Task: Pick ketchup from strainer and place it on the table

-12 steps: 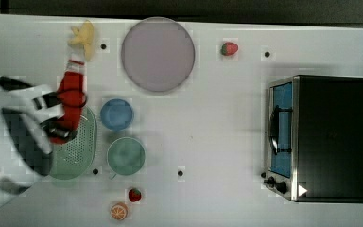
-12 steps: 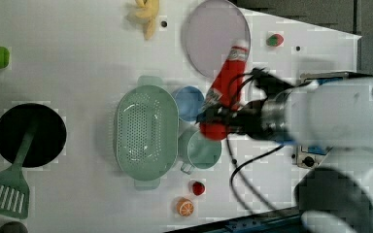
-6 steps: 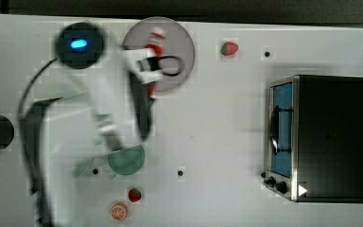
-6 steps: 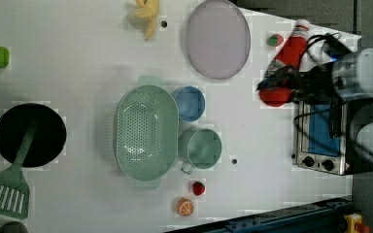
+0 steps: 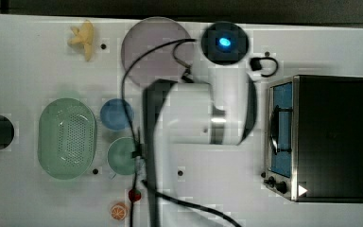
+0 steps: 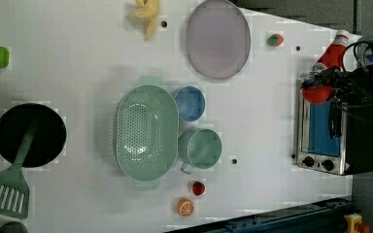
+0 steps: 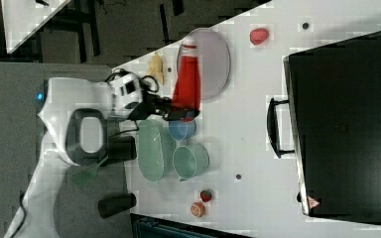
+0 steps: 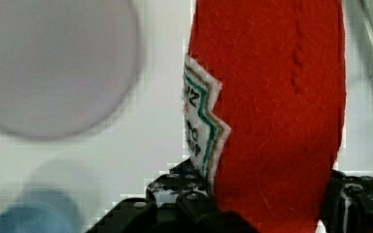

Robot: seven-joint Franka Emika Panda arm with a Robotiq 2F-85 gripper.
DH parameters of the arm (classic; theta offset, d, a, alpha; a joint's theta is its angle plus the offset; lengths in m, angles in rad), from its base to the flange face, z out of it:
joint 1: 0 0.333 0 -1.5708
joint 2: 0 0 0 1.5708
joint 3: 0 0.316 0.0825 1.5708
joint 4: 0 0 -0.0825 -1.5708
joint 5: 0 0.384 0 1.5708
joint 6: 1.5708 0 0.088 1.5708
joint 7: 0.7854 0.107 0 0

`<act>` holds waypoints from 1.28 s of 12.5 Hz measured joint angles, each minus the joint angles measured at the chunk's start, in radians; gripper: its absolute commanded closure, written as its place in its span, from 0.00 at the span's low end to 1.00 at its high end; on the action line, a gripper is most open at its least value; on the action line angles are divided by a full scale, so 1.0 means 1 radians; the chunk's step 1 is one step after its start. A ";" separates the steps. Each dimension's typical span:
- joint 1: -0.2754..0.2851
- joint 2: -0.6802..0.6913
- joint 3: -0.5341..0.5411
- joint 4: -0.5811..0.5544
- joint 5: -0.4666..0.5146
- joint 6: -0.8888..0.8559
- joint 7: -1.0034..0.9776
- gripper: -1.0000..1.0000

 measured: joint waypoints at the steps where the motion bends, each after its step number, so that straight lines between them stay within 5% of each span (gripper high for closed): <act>1: -0.012 -0.005 -0.012 -0.045 0.000 0.065 -0.006 0.40; 6: 0.005 0.044 -0.030 -0.298 0.008 0.359 -0.023 0.37; 10: 0.017 0.176 -0.015 -0.386 0.011 0.496 -0.032 0.00; 16: 0.036 0.081 -0.006 -0.372 -0.002 0.464 -0.045 0.00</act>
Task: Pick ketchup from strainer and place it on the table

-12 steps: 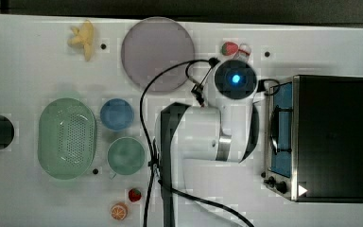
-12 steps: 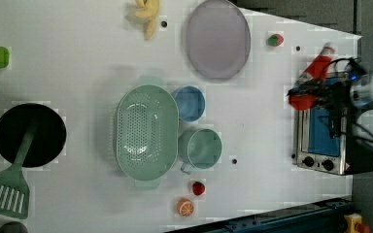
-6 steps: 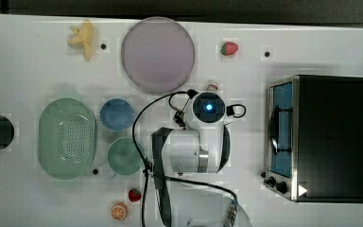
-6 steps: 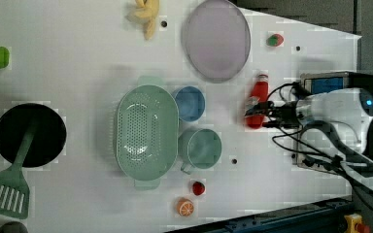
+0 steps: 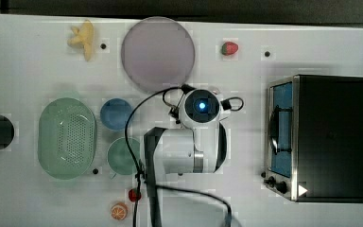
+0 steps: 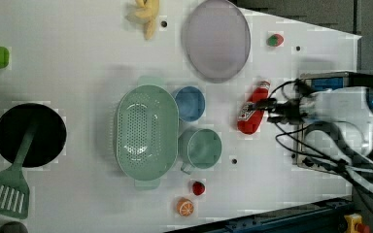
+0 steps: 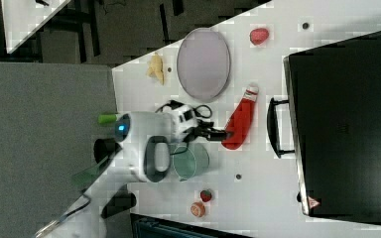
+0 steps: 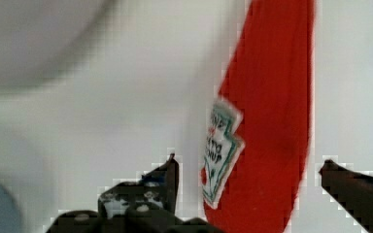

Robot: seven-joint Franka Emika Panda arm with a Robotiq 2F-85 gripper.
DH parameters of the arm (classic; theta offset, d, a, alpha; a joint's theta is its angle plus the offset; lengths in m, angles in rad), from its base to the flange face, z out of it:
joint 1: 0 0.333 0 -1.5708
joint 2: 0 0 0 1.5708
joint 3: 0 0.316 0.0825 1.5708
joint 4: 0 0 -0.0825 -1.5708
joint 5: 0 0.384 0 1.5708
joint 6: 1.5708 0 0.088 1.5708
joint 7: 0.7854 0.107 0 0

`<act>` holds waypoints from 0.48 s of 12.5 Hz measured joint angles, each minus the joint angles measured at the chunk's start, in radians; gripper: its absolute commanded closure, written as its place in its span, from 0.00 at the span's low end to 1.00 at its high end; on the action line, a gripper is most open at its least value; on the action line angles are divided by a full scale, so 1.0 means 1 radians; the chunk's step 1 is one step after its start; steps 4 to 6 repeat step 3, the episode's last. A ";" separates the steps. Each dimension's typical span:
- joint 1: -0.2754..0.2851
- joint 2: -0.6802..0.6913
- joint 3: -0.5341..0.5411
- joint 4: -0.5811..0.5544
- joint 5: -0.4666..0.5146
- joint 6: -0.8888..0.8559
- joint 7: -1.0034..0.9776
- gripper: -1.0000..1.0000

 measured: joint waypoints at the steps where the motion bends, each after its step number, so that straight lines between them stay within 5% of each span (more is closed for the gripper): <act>1: 0.001 -0.060 0.002 0.021 0.001 -0.038 0.000 0.00; 3: -0.004 -0.170 0.008 0.117 0.015 -0.196 0.002 0.00; 6: -0.004 -0.170 0.008 0.117 0.015 -0.196 0.002 0.00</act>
